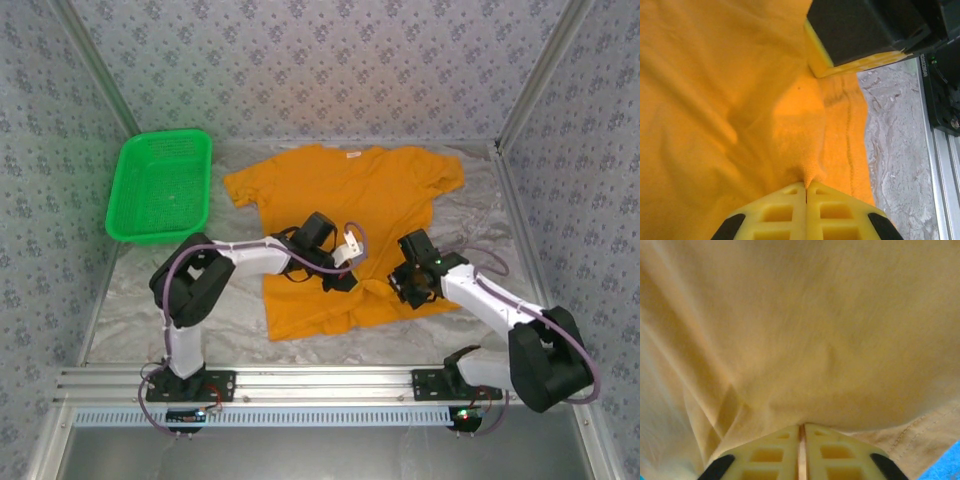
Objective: Fold the inside-out t-shirt
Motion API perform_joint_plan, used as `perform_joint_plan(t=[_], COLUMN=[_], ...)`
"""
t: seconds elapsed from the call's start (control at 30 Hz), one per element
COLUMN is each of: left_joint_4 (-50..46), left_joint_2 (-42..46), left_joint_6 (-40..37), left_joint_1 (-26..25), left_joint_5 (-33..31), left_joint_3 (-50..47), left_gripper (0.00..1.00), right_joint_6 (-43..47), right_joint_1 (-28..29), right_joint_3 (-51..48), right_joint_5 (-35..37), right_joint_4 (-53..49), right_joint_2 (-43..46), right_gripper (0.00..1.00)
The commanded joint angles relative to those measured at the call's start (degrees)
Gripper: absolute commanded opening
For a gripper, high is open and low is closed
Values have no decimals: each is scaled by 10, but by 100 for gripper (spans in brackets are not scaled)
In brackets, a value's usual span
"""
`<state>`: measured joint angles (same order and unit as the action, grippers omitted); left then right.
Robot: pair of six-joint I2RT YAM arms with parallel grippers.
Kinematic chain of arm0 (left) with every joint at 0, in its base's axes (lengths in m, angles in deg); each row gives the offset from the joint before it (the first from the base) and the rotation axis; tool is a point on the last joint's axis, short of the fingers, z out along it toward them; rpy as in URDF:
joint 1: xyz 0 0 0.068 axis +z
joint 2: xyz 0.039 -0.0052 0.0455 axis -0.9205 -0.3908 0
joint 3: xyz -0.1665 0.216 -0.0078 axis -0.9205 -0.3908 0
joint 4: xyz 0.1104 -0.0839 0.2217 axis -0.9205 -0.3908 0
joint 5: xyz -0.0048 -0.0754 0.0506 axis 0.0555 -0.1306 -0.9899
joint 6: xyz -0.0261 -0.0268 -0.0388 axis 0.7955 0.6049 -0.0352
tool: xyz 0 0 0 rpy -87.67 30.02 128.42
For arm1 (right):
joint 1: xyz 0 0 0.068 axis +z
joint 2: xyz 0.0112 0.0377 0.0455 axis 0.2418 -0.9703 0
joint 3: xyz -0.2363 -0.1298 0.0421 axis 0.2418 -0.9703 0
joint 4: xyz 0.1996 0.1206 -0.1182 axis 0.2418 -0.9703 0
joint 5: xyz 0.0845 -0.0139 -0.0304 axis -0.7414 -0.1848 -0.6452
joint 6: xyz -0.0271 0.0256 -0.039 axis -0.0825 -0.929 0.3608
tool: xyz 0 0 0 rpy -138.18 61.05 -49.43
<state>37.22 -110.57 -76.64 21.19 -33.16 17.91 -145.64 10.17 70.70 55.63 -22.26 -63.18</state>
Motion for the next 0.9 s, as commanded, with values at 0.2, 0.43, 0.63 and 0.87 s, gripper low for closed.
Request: perform_joint_plan(t=[0.2, 0.43, 0.63, 0.87], left_joint_4=[-27, -7, -6, -99], left_joint_2=[-63, -48, 18, 123], left_joint_6=[64, 91, 103, 39], left_joint_1=[47, 61, 62, -60], left_joint_5=[-39, -106, -109, -274], left_joint_3=[73, 59, 20, -8], left_gripper=[25, 27, 30, 46], right_joint_6=[268, 396, 316, 308], right_joint_1=[-5, 1, 45, -72], right_joint_3=[93, 99, 59, 28], right_joint_5=[-39, -160, -128, -151], right_joint_4=[-28, -23, 39, -34], right_joint_2=[-51, -39, -6, 68], right_gripper=[53, 55, 59, 60])
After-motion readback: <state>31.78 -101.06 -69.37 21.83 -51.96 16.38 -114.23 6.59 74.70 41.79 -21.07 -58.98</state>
